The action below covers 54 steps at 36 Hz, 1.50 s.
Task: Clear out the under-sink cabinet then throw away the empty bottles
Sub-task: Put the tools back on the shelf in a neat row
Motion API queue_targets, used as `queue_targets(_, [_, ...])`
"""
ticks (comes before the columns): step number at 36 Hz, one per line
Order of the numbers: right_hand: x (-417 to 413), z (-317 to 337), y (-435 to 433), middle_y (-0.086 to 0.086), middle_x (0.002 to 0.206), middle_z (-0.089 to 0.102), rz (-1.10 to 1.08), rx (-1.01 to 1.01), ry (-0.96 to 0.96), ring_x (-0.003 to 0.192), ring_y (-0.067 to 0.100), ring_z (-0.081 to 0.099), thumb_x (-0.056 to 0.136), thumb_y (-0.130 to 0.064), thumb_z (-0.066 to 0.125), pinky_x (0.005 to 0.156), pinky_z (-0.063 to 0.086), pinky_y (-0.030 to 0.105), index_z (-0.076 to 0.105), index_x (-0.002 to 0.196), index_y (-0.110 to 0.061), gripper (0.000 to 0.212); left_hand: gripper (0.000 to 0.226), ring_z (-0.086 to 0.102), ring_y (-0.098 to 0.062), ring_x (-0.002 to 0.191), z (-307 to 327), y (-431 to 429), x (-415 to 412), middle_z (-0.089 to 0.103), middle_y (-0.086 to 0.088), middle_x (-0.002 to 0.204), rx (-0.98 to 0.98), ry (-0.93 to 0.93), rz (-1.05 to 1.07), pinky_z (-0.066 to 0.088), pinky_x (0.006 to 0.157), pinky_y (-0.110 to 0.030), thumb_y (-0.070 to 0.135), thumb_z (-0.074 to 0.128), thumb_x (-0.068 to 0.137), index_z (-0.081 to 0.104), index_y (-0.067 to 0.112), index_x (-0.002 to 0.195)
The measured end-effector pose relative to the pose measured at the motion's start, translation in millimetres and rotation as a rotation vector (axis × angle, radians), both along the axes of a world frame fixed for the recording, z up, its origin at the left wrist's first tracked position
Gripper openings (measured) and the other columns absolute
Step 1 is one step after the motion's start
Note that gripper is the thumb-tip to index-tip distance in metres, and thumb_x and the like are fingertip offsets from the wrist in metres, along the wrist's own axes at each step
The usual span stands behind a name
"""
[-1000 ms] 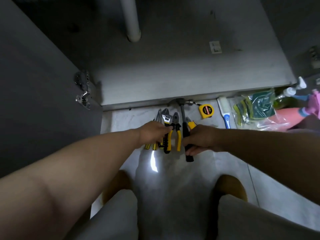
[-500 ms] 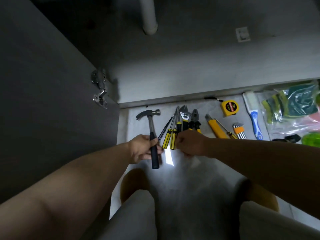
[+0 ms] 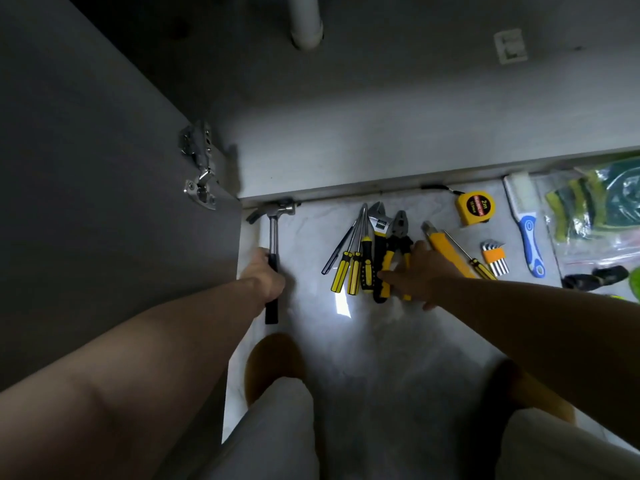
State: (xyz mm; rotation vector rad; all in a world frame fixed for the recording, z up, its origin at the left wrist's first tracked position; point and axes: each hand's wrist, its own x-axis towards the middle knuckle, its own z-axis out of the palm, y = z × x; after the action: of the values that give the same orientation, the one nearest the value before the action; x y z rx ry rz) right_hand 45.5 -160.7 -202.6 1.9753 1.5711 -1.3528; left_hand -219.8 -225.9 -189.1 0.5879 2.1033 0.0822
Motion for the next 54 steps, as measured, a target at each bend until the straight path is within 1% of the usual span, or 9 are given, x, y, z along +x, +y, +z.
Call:
queue_targets(6, [-6.4, -0.5, 0.2, 0.007, 0.095, 0.066, 0.065, -0.003, -0.057, 0.080, 0.023, 0.067, 0.081, -0.041, 0.076, 0.071, 0.061, 0.040, 0.040, 0.119, -0.011, 0.060, 0.056, 0.056, -0.038, 0.119, 0.4, 4.9, 16.2, 0.051, -0.020, 0.131, -0.047, 0.137, -0.072, 0.053, 0.100, -0.050, -0.001, 0.052, 0.092, 0.034, 0.016, 0.142])
queue_targets(14, [9.3, 5.1, 12.1, 0.013, 0.089, 0.071, 0.159, -0.081, -0.128, 0.069, 0.026, 0.075, 0.095, -0.019, 0.060, 0.068, 0.064, 0.039, 0.061, 0.099, -0.008, 0.011, 0.043, 0.042, -0.035, 0.126, 4.0, 17.7, 51.1, 0.038, -0.017, 0.136, 0.057, 0.409, -0.238, 0.041, 0.102, -0.044, 0.010, 0.052, 0.093, 0.034, 0.010, 0.132])
queue_targets(20, [20.8, 6.1, 14.3, 0.001, 0.072, 0.069, 0.203, -0.136, -0.060, 0.046, 0.008, 0.065, 0.093, -0.021, 0.061, 0.038, 0.046, 0.018, 0.057, 0.084, -0.017, 0.010, 0.021, 0.063, -0.031, 0.106, 9.7, 22.2, 89.8, 0.062, -0.014, 0.116, 0.263, -0.074, -0.399, 0.054, 0.090, -0.038, 0.016, 0.059, 0.094, 0.057, 0.010, 0.114])
queue_targets(27, [27.9, 13.2, -4.2, 0.006, 0.078, 0.071, 0.110, -0.052, 0.198, 0.056, 0.017, 0.073, 0.097, -0.008, 0.052, 0.051, 0.060, 0.029, 0.050, 0.089, -0.030, 0.024, 0.049, 0.062, -0.025, 0.114, 10.8, 25.8, 119.7, 0.066, -0.010, 0.123, 0.239, -0.191, -0.493, 0.051, 0.099, -0.040, 0.049, 0.052, 0.100, 0.061, 0.010, 0.130])
queue_targets(36, [3.7, 26.4, -20.3, 0.004, 0.083, 0.068, 0.096, 0.167, 0.438, 0.077, 0.026, 0.071, 0.092, -0.020, 0.061, 0.070, 0.061, 0.049, 0.052, 0.097, -0.020, 0.011, 0.032, 0.072, -0.017, 0.073, 26.4, 23.1, 122.2, 0.070, -0.003, 0.091, 0.230, -0.610, -0.109, 0.062, 0.062, -0.030, 0.039, 0.066, 0.097, 0.056, 0.015, 0.115])
queue_targets(39, [-1.8, 31.7, -21.6, 0.008, 0.084, 0.065, -0.008, 0.099, 0.582, 0.073, 0.026, 0.071, 0.090, -0.014, 0.070, 0.063, 0.063, 0.044, 0.057, 0.107, -0.009, 0.022, 0.040, 0.073, -0.042, 0.093, 28.2, 21.5, 109.1, 0.071, -0.027, 0.108, 0.198, -0.694, -0.007, 0.061, 0.084, -0.056, 0.034, 0.068, 0.097, 0.062, 0.000, 0.116])
queue_targets(44, [-8.3, 28.9, -16.8, 0.018, 0.091, 0.066, -0.028, -0.061, 0.632, 0.073, 0.027, 0.068, 0.093, -0.012, 0.069, 0.060, 0.058, 0.032, 0.062, 0.119, -0.016, 0.028, 0.013, 0.068, -0.024, 0.077, 13.7, 21.4, 75.6, 0.065, -0.012, 0.081, 0.259, -0.531, 0.018, 0.063, 0.075, -0.051, 0.022, 0.077, 0.087, 0.068, 0.014, 0.094])
queue_targets(49, [-8.7, 1.6, -7.8, 0.013, 0.122, 0.054, 0.347, 0.138, 0.242, 0.091, 0.029, 0.062, 0.094, -0.012, 0.055, 0.066, 0.050, 0.027, 0.047, 0.134, -0.022, 0.042, 0.037, 0.060, -0.022, 0.079, -6.7, 21.4, 39.8, 0.058, 0.001, 0.079, 0.239, -0.113, 0.041, 0.059, 0.082, -0.045, 0.022, 0.084, 0.076, 0.054, 0.018, 0.097])
queue_targets(54, [-9.1, -11.6, -8.6, 0.014, 0.130, 0.036, 0.605, 0.223, 0.088, 0.106, 0.033, 0.056, 0.087, -0.024, 0.069, 0.086, 0.053, 0.037, 0.034, 0.146, -0.024, 0.069, 0.049, 0.067, -0.027, 0.097, -18.2, 17.1, 24.2, 0.067, -0.001, 0.097, 0.161, -0.049, -0.004, 0.058, 0.090, -0.042, 0.030, 0.085, 0.079, 0.053, 0.019, 0.114])
